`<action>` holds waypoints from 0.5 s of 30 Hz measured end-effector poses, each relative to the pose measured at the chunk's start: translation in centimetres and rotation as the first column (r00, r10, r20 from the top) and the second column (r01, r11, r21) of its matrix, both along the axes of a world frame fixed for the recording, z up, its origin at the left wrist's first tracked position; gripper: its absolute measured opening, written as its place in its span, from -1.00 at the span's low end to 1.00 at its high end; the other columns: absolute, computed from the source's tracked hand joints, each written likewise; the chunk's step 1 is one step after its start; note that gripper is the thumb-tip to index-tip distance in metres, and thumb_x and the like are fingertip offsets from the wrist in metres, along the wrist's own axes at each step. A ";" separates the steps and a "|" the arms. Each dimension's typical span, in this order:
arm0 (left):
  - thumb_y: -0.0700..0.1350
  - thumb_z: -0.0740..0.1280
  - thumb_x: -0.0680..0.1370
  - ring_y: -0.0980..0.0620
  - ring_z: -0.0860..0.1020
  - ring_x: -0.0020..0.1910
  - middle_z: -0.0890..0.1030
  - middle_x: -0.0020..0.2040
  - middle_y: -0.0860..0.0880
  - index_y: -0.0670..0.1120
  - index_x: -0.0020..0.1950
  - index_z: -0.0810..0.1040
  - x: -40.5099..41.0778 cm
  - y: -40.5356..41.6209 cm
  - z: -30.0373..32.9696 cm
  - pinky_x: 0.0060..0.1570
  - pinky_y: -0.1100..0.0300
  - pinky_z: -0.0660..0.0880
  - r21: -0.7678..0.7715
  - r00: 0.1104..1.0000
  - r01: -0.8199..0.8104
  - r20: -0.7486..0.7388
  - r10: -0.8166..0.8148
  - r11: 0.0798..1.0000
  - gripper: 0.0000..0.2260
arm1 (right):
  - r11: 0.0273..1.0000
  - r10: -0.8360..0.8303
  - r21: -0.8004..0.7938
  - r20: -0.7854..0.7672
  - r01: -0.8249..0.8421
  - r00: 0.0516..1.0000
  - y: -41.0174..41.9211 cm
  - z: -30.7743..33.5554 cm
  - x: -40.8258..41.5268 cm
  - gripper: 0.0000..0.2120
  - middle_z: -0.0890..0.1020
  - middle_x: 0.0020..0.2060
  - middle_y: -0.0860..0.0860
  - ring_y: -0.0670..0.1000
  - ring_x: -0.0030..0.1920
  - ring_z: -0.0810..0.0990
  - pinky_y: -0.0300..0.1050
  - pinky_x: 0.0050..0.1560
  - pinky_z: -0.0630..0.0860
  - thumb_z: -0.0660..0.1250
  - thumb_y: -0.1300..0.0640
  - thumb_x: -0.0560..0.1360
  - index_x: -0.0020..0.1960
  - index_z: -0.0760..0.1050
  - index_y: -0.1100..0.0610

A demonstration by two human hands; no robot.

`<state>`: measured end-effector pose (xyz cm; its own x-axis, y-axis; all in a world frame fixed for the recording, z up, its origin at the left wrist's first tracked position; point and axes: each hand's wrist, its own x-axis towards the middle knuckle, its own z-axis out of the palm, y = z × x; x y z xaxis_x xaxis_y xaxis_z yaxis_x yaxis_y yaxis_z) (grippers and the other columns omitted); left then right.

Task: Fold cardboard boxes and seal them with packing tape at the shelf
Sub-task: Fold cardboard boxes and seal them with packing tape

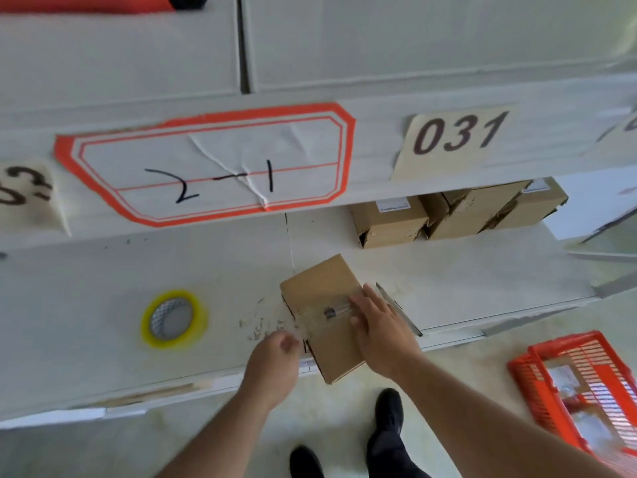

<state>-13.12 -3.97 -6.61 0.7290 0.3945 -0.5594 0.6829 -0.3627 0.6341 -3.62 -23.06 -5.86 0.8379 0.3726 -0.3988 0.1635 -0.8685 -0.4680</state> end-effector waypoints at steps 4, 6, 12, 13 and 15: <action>0.30 0.21 0.62 -0.17 0.50 0.36 0.45 0.48 -0.09 -0.04 0.59 0.25 3.9 0.9 0.1 0.30 -0.09 0.52 -0.082 0.969 -0.248 -0.003 0.249 0.965 -0.35 | 0.993 0.067 -0.103 0.092 -0.058 0.993 0.2 -0.8 -0.3 -0.49 -0.10 0.69 -0.11 -0.03 0.67 -0.18 -0.04 0.64 -0.07 0.02 -0.06 0.76 0.68 0.04 -0.14; 0.40 0.15 0.58 -0.20 0.49 0.38 0.47 0.43 -0.04 0.03 0.58 0.26 5.6 0.8 -0.8 0.30 -0.21 0.52 -0.171 0.963 -0.267 -0.073 0.258 0.948 -0.31 | 0.984 0.151 -0.138 0.285 -0.115 0.947 1.3 -1.4 -1.4 -0.45 -0.01 0.69 -0.04 -0.03 0.66 -0.13 -0.08 0.64 -0.11 0.15 0.09 0.70 0.67 0.16 0.00; 0.25 0.01 0.71 -0.06 0.60 -0.03 0.59 0.00 0.03 0.06 0.18 0.49 6.8 -1.0 -0.3 -0.04 -0.14 0.67 -0.391 0.911 -0.410 -0.214 0.352 0.824 -0.62 | 0.872 0.489 -0.214 0.332 -0.440 0.807 4.2 -3.8 -6.5 -0.28 0.18 0.64 0.13 0.12 0.66 0.11 0.09 0.58 0.01 0.07 -0.21 0.64 0.64 0.21 0.22; 0.26 0.00 0.71 -0.05 0.60 -0.03 0.59 0.00 0.03 0.06 0.20 0.49 6.7 -1.2 -0.5 -0.06 -0.13 0.67 -0.393 0.910 -0.413 -0.220 0.352 0.821 -0.62 | 0.873 0.487 -0.228 0.332 -0.432 0.808 4.2 -4.0 -6.5 -0.27 0.16 0.65 0.13 0.12 0.66 0.08 0.11 0.57 0.00 0.04 -0.24 0.65 0.64 0.18 0.23; 0.32 0.02 0.66 -0.08 0.61 0.02 0.62 0.09 -0.01 0.04 0.23 0.51 6.8 -1.1 -1.2 -0.07 -0.18 0.67 -0.369 0.913 -0.407 -0.200 0.356 0.836 -0.54 | 0.890 0.454 -0.216 0.344 -0.401 0.822 4.2 -4.3 -5.6 -0.27 0.12 0.66 0.10 0.09 0.67 0.02 0.10 0.58 -0.04 -0.03 -0.28 0.68 0.66 0.14 0.20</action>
<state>-6.27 -5.06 -7.86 0.4851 0.3555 -0.7989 0.7934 0.2053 0.5731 -9.18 -18.89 -10.14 0.7005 0.6963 -0.1562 0.6720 -0.7173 -0.1841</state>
